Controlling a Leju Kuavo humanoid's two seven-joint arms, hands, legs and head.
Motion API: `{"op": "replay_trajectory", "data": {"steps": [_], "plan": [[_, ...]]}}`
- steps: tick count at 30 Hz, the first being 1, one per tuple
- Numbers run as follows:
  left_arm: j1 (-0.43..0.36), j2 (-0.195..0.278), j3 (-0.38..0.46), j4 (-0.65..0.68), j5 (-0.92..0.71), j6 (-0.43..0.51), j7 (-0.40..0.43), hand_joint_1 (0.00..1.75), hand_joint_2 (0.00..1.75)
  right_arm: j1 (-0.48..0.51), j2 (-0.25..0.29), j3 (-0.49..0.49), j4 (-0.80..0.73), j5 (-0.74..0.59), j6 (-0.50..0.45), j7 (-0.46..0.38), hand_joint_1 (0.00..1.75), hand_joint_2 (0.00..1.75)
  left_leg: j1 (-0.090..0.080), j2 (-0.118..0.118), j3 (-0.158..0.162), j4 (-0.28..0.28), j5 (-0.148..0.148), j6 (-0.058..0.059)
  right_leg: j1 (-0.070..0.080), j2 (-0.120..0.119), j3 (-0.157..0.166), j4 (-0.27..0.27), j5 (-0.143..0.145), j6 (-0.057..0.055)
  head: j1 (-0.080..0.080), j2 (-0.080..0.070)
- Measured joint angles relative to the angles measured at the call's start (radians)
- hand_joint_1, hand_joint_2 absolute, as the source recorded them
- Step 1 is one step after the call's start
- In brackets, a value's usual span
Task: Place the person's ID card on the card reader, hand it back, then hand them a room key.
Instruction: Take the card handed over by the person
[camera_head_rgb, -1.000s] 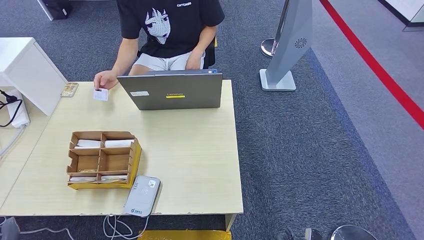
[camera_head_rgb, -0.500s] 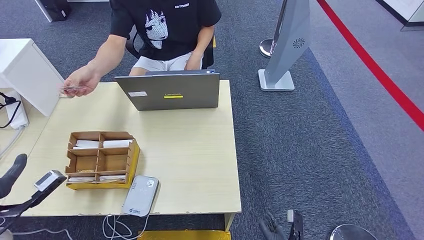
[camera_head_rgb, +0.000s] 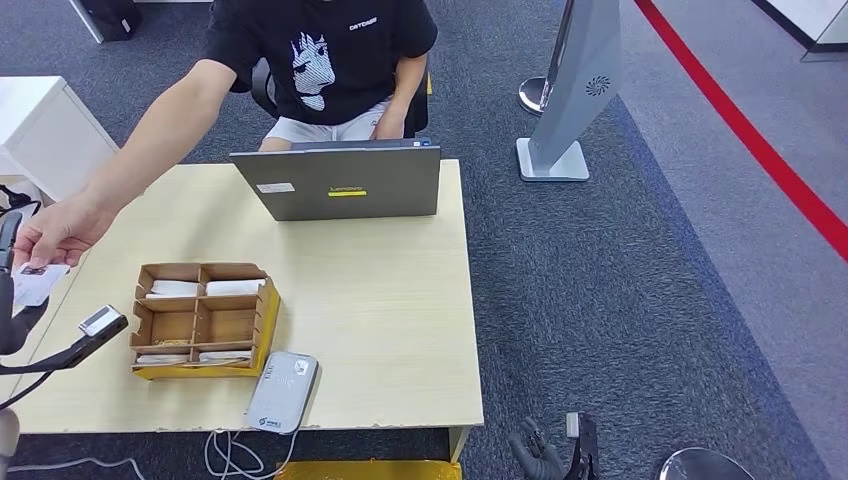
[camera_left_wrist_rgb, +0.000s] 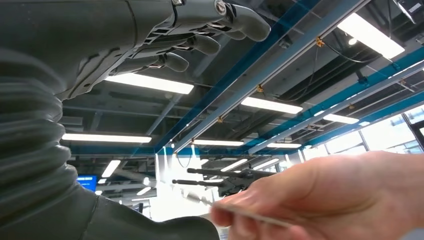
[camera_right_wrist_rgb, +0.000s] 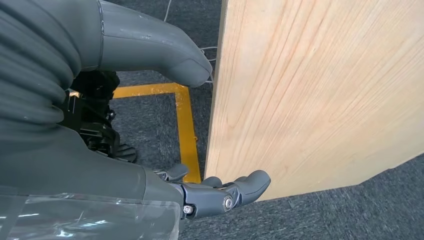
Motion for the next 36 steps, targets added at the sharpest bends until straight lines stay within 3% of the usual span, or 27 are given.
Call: {"op": "replay_trajectory", "data": {"steps": [1, 4, 5, 30, 36], "plan": [[-0.008, -0.001, -0.009, 0.013, -0.003, 0.006, 0.002, 0.24, 1.75, 0.0, 0.0, 0.002, 0.0, -0.003, 0.0, 0.0, 0.0, 1.75, 0.0, 0.0, 0.0, 0.0, 0.0, 0.0, 0.0, 0.0, 0.0, 0.0, 0.0, 0.0, 0.0, 0.0], [-0.024, -0.002, -0.031, 0.04, -0.005, 0.015, 0.003, 1.55, 1.75, 0.0, 0.0, 0.006, 0.001, -0.009, -0.001, 0.0, 0.0, 1.75, 0.0, 0.0, 0.0, 0.0, 0.0, 0.0, 0.0, 0.001, 0.0, 0.0, 0.0, 0.0, 0.0, 0.0], [-0.027, -0.002, -0.036, 0.044, -0.002, 0.016, 0.003, 1.75, 1.75, 0.0, 0.0, 0.008, 0.001, -0.011, -0.001, 0.0, 0.0, 1.75, 0.0, 0.0, 0.0, 0.0, 0.0, 0.0, 0.0, 0.001, 0.0, 0.0, 0.0, 0.0, 0.0, 0.0], [-0.054, -0.022, -0.065, 0.065, 0.023, 0.043, 0.009, 1.75, 1.75, 0.005, 0.0, 0.03, 0.005, -0.042, -0.004, 0.0, 0.0, 1.75, 0.0, 0.003, -0.001, 0.0, 0.0, 0.0, 0.0, 0.003, -0.002, 0.0, 0.0, 0.0, 0.0, 0.0], [-0.004, -0.072, -0.065, -0.001, 0.06, 0.116, -0.02, 1.75, 1.75, 0.012, 0.0, 0.031, 0.005, -0.072, -0.004, -0.001, 0.0, 1.75, 0.0, 0.003, -0.001, 0.0, 0.0, 0.0, 0.0, 0.003, -0.002, 0.0, 0.0, 0.0, 0.0, 0.0]]}}
